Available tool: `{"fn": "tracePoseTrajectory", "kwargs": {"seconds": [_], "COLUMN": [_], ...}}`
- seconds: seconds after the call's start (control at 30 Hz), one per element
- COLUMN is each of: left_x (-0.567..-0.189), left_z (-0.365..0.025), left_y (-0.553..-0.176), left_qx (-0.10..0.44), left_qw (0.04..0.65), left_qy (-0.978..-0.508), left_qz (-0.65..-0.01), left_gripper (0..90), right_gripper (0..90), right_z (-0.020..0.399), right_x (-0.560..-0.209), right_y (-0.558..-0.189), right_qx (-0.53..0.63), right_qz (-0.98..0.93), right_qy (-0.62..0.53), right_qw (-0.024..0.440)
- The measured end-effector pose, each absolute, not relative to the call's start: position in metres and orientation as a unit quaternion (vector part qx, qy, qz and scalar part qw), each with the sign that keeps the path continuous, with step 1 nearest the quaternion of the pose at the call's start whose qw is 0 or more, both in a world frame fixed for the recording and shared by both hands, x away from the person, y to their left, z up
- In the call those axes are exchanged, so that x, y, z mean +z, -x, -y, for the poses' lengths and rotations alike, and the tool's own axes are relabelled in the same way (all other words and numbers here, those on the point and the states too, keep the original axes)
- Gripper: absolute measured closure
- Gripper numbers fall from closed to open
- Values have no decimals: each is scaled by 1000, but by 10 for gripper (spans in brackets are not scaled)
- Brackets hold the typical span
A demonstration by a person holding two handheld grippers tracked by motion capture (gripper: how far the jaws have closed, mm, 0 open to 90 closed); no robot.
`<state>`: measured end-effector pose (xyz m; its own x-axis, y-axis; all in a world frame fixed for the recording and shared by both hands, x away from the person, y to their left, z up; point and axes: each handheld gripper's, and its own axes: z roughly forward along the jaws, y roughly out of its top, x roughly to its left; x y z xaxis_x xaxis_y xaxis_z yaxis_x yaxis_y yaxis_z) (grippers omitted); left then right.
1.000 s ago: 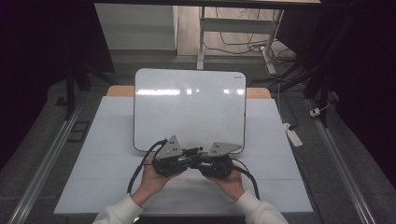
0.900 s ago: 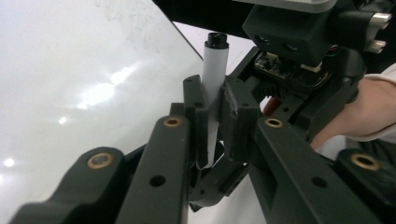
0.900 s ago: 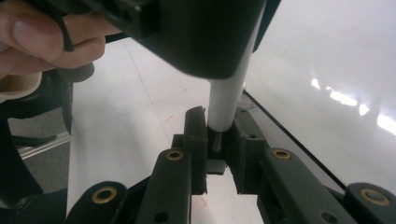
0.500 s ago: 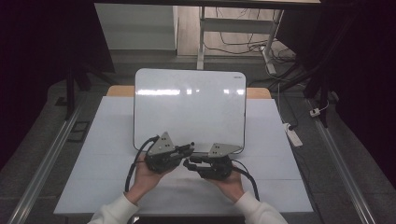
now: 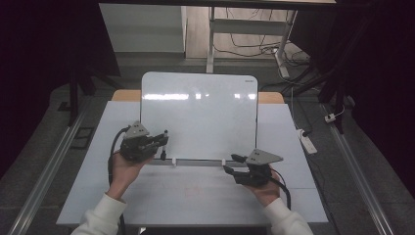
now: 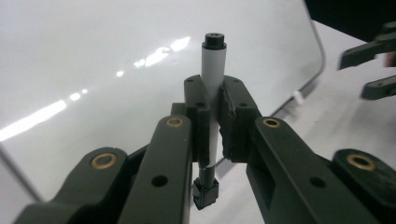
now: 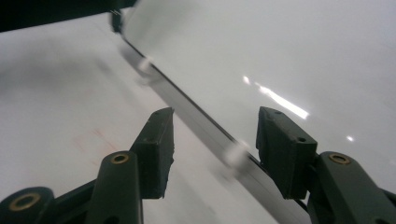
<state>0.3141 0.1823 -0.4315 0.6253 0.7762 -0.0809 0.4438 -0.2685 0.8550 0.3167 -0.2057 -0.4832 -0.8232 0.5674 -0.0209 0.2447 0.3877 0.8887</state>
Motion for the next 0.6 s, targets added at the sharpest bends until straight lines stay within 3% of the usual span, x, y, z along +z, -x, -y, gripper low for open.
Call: {"fn": "tracePoseTrajectory", "kwargs": {"seconds": [0.3, 0.6], "left_x": [-430, -433], "left_z": [-195, -194], "left_y": [-329, -353], "left_qx": [198, 207], "left_qw": [411, 363], "left_qy": [-784, -794], "left_qz": [-421, -441], "left_gripper": [813, 813], "right_gripper": [454, 454], "right_z": [258, 280], "right_x": [-491, -492], "right_y": [-311, -309], "right_qx": [481, 477], "right_qz": [-804, -795], "right_qy": [-294, -318], "right_qw": [191, 201]}}
